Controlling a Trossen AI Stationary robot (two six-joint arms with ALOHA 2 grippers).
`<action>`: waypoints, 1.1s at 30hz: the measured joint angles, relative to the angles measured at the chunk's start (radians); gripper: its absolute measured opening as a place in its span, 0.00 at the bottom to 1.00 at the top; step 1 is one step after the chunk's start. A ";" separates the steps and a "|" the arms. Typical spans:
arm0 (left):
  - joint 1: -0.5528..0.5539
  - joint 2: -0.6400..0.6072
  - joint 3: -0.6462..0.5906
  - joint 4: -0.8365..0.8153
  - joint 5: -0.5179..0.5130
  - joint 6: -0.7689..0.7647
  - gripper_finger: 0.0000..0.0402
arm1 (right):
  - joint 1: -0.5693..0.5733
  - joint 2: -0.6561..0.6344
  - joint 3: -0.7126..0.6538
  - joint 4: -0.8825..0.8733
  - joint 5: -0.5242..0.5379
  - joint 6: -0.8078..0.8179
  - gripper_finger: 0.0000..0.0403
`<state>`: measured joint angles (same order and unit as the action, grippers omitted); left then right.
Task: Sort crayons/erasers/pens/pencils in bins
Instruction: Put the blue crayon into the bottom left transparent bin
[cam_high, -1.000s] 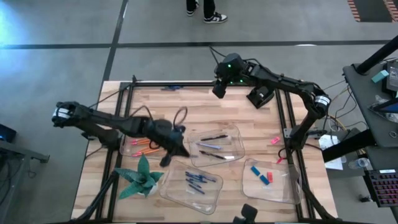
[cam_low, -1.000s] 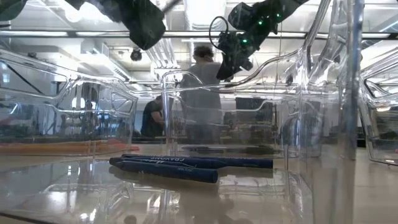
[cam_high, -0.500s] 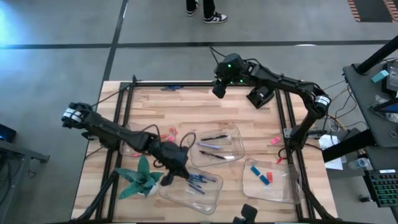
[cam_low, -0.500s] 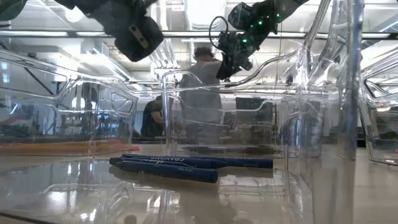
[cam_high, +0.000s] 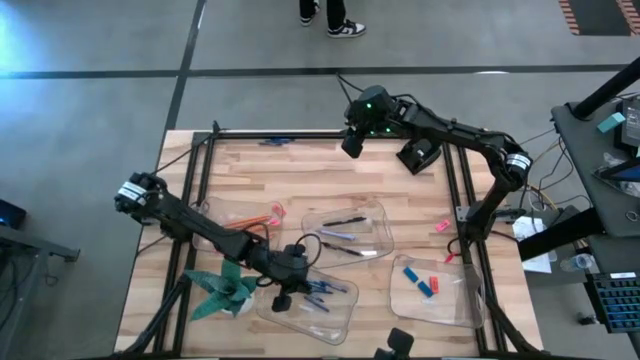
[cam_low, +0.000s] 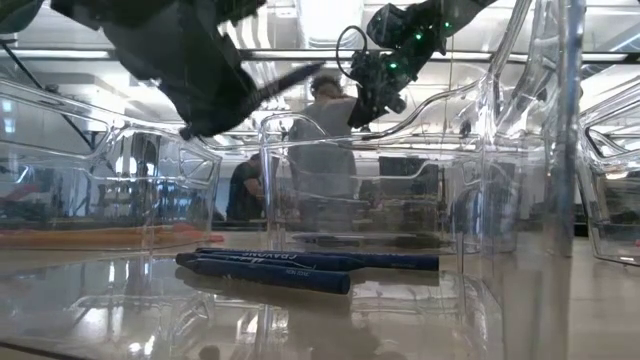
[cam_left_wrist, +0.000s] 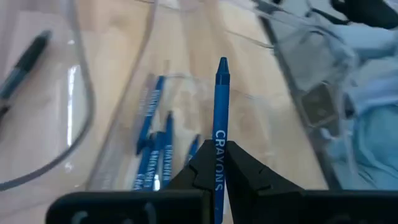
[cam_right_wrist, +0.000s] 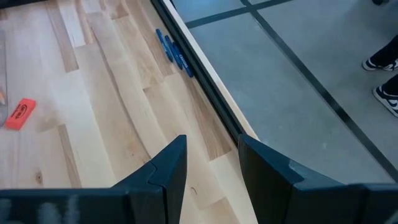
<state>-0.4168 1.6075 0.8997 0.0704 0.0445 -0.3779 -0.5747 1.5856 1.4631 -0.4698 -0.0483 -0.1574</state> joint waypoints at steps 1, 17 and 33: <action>0.000 0.006 -0.001 0.001 -0.006 -0.007 0.00 | 0.000 0.000 0.000 0.000 0.000 0.000 0.34; 0.000 0.054 -0.006 -0.045 -0.016 0.000 0.00 | 0.000 0.000 0.000 0.003 0.000 0.000 0.34; 0.035 0.055 -0.013 -0.089 0.021 -0.008 0.06 | 0.000 0.000 0.000 0.003 -0.001 0.000 0.34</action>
<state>-0.3820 1.6624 0.8867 -0.0184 0.0660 -0.3858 -0.5747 1.5856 1.4631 -0.4666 -0.0490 -0.1571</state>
